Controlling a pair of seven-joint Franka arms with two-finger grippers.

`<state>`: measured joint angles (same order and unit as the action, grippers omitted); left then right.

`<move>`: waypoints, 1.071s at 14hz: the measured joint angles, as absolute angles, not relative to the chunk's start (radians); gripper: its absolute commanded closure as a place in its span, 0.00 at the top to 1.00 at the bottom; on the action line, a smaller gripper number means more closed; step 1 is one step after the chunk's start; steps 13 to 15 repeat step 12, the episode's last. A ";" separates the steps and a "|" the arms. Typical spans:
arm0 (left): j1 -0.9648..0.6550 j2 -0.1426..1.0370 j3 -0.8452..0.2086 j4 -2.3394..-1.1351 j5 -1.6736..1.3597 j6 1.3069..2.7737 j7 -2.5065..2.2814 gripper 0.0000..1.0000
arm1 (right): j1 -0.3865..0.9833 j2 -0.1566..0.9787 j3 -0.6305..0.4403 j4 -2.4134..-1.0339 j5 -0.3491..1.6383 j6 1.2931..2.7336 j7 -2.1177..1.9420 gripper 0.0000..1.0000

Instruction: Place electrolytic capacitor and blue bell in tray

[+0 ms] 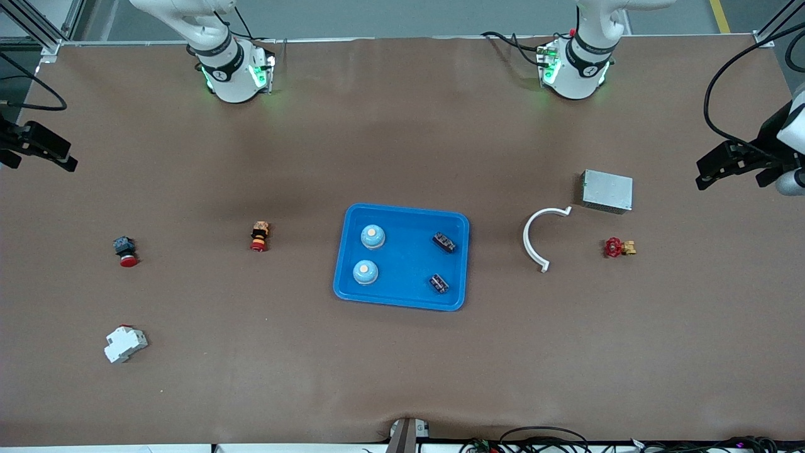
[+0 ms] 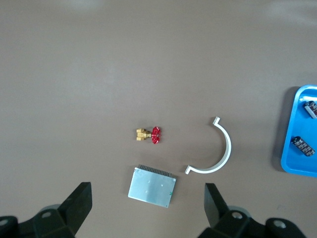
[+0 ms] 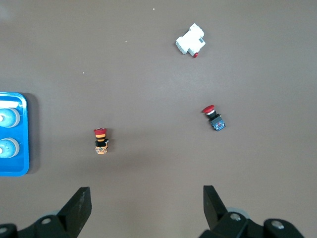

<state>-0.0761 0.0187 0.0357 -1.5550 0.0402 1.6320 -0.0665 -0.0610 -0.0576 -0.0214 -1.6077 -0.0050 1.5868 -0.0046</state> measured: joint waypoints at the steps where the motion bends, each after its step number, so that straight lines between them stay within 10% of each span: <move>1: -0.073 0.019 0.037 -1.555 0.040 1.621 -0.066 1.00 | -0.061 -0.058 -0.021 -1.608 -0.002 1.586 -0.005 1.00; 15: -0.073 0.019 0.034 -1.546 0.022 1.607 -0.065 1.00 | -0.061 -0.058 -0.021 -1.610 0.011 1.586 -0.005 1.00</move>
